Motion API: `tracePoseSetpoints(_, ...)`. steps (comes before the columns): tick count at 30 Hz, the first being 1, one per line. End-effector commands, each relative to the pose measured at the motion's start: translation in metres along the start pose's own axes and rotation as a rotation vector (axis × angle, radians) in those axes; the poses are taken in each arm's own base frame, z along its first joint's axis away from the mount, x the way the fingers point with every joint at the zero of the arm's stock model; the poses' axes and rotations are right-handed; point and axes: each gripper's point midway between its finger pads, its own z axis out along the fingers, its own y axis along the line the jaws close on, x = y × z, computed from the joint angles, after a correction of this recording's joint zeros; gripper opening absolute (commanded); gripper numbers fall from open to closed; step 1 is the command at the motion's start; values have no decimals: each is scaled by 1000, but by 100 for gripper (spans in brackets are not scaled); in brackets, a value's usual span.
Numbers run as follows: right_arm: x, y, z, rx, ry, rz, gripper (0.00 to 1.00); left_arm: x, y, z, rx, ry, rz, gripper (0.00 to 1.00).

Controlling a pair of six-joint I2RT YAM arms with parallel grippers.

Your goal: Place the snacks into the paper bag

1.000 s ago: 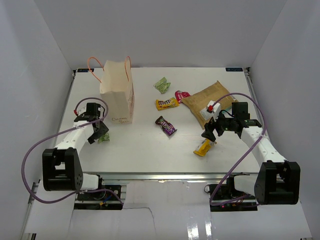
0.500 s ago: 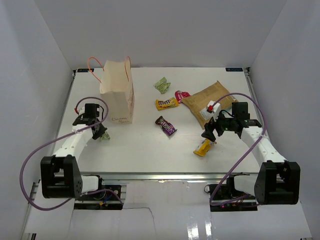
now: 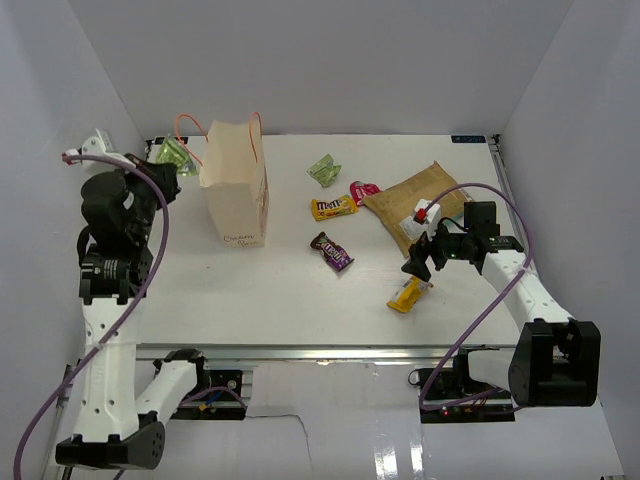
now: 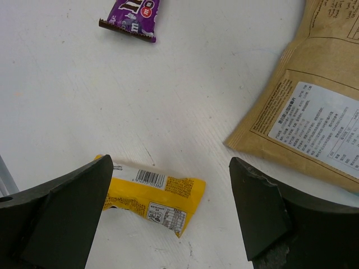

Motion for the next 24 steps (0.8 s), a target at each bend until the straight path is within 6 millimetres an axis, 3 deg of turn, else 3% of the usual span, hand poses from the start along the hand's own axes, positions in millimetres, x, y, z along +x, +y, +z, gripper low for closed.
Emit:
tracePoseSetpoints(1, -19, -6, -3, -1, -41, -44, 90, 0, -34, 29, 146, 71, 56, 0)
tracePoseSetpoints(2, -20, -8, -3, 5, -41, -42, 90, 6, -33, 48, 131, 103, 61, 0)
tracePoseSetpoints(4, -20, -10, -4, 21, -37, -32, 90, -4, -45, 63, 161, 94, 76, 2)
tracePoseSetpoints(5, -20, -11, -4, 28, -35, -28, 90, 5, -41, 83, 143, 130, 80, 3)
tracePoseSetpoints(7, -22, -12, -5, 35, -39, -17, 90, 0, -51, 97, 159, 130, 86, 6)
tracePoseSetpoints(8, -22, -12, -5, 39, -40, -10, 90, 11, -47, 113, 140, 159, 89, 10)
tracePoseSetpoints(10, -23, -12, -5, 43, -42, 18, 91, 13, -55, 123, 144, 165, 91, 15)
tracePoseSetpoints(11, -23, -12, -5, 43, -42, 27, 91, 23, -53, 133, 133, 189, 92, 19)
tracePoseSetpoints(14, -21, -9, -4, 35, -38, 59, 91, 31, -62, 144, 139, 206, 102, 41)
tracePoseSetpoints(15, -18, -8, -2, 29, -31, 68, 91, 34, -67, 149, 143, 216, 105, 53)
tracePoseSetpoints(17, -16, -8, -2, 30, -22, 76, 91, 34, -69, 153, 134, 215, 114, 64)
tracePoseSetpoints(19, -14, -8, -1, 28, -9, 82, 91, 30, -79, 152, 153, 204, 124, 73)
tracePoseSetpoints(24, 1, -5, 11, 13, 61, 156, 96, 21, -101, 131, 266, 200, 174, 79)
